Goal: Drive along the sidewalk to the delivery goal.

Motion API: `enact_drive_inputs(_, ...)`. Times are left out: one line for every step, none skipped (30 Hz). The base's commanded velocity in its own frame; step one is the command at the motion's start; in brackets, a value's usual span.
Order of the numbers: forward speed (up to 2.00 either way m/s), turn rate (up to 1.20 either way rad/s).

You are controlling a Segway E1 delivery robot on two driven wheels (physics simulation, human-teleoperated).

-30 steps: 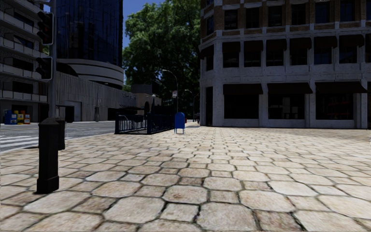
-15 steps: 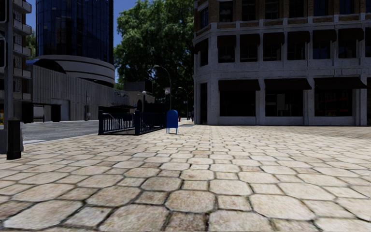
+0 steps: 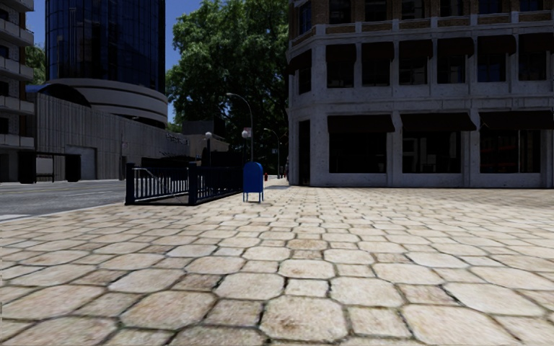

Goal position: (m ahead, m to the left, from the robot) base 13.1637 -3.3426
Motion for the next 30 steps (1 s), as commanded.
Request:
enact_drive_inputs(2.0,0.0)
enact_drive_inputs(2.0,0.0)
enact_drive_inputs(2.0,0.0)
enact_drive_inputs(2.0,0.0)
enact_drive_inputs(2.0,0.0)
enact_drive_inputs(2.0,0.0)
enact_drive_inputs(2.0,0.0)
enact_drive_inputs(2.0,-0.08)
enact_drive_inputs(2.0,-0.12)
enact_drive_inputs(2.0,-0.12)
enact_drive_inputs(2.0,-0.13)
enact_drive_inputs(2.0,-0.13)
enact_drive_inputs(2.0,-0.13)
enact_drive_inputs(2.0,-0.13)
enact_drive_inputs(2.0,-0.13)
enact_drive_inputs(2.0,-0.13)
enact_drive_inputs(2.0,-0.14)
enact_drive_inputs(2.0,-0.16)
enact_drive_inputs(2.0,-0.17)
enact_drive_inputs(2.0,-0.17)
enact_drive_inputs(2.0,-0.23)
enact_drive_inputs(2.0,-0.3)
enact_drive_inputs(2.0,-0.36)
enact_drive_inputs(2.0,-0.38)
enact_drive_inputs(2.0,-0.38)
enact_drive_inputs(2.0,-0.38)
enact_drive_inputs(2.0,-0.38)
enact_drive_inputs(2.0,-0.38)
enact_drive_inputs(2.0,-0.38)
enact_drive_inputs(2.0,-0.38)
